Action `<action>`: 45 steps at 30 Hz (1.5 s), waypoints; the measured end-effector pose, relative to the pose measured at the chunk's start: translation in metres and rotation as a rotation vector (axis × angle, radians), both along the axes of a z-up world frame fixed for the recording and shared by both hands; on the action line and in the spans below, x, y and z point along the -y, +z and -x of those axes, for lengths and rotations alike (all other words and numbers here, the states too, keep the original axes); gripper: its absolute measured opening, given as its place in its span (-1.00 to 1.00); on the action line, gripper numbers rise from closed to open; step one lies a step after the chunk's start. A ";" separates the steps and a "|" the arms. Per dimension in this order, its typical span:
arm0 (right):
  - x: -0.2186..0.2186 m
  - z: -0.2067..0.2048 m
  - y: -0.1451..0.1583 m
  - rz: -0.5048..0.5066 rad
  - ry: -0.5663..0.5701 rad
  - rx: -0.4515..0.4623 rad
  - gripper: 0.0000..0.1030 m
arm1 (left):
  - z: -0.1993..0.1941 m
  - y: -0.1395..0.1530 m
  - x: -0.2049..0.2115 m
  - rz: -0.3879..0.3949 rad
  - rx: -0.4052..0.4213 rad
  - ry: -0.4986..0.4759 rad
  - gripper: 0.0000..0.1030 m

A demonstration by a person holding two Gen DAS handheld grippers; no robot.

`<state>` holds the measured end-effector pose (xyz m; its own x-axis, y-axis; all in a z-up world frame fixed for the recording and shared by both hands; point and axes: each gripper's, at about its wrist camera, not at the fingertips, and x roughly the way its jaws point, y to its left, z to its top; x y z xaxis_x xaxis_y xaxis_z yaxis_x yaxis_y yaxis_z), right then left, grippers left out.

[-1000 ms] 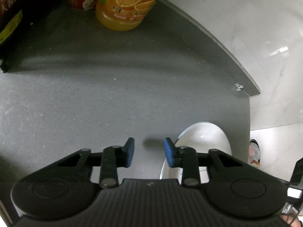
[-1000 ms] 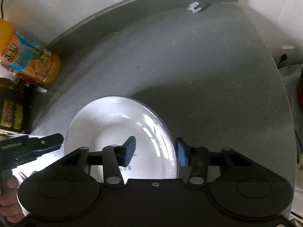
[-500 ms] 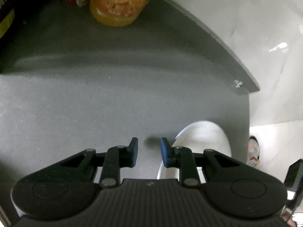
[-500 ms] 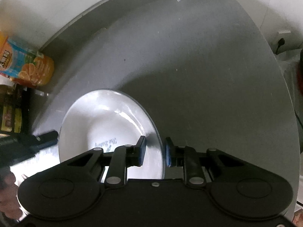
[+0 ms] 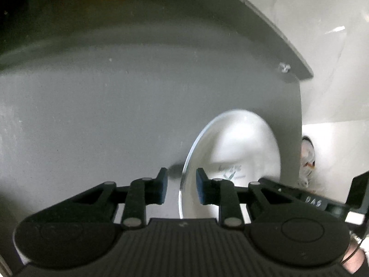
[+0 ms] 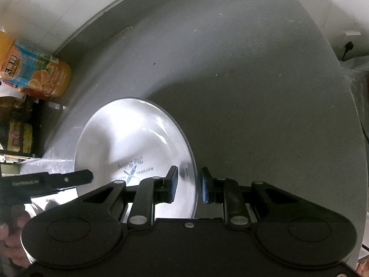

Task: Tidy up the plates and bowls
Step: 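Close both grippers on the 'Bakery' plate rim and tilt it up, then carry the tilted 'Bakery' plate with both grippers over the 'Sweet' plate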

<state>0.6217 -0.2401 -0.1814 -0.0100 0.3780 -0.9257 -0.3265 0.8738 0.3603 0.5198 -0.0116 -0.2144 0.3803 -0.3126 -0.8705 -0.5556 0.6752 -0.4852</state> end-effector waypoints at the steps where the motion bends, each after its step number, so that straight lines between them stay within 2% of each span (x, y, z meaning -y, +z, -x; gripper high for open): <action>1: 0.000 0.000 0.000 -0.004 -0.001 0.000 -0.58 | -0.001 -0.001 0.001 -0.004 0.001 0.005 -0.52; 4: 0.002 0.001 0.000 -0.013 0.002 0.005 -0.58 | -0.002 -0.004 0.002 0.004 0.008 0.015 -0.59; 7: 0.000 0.005 0.001 -0.009 0.006 0.023 -0.58 | -0.001 -0.005 0.001 -0.008 0.009 0.004 -0.74; 8: 0.001 0.006 0.002 -0.005 0.014 0.034 -0.61 | -0.001 -0.006 0.002 -0.001 0.009 0.002 -0.85; 9: 0.001 0.007 0.002 0.003 0.018 0.046 -0.68 | -0.002 -0.008 0.004 0.012 0.008 0.005 -0.85; 11: 0.002 0.007 0.003 0.001 0.015 0.049 -0.69 | -0.002 -0.008 0.006 0.008 0.009 0.018 -0.85; 16: -0.008 0.006 0.020 0.014 0.049 0.124 -0.73 | -0.003 -0.004 0.008 -0.014 0.041 0.020 -0.85; 20: -0.009 -0.001 0.033 -0.018 0.056 0.152 -0.77 | -0.005 0.007 -0.002 0.000 0.085 0.050 -0.85; 24: -0.011 -0.007 0.048 -0.057 0.039 0.179 -0.79 | -0.010 0.020 -0.009 -0.021 0.126 0.049 -0.85; 30: -0.009 -0.011 0.067 -0.104 0.041 0.186 -0.83 | -0.010 0.037 -0.020 -0.013 0.155 0.059 -0.85; 39: -0.014 -0.002 0.100 -0.164 0.038 0.221 -0.84 | 0.006 0.066 -0.030 -0.027 0.211 0.065 -0.85; 45: -0.023 0.014 0.117 -0.207 0.052 0.249 -0.84 | 0.034 0.090 -0.039 -0.041 0.252 0.077 -0.85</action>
<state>0.6072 -0.2166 -0.0648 0.1830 0.5636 -0.8055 -0.4688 0.7702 0.4324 0.4861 0.0277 -0.1249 0.6079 -0.2408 -0.7566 -0.4711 0.6577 -0.5878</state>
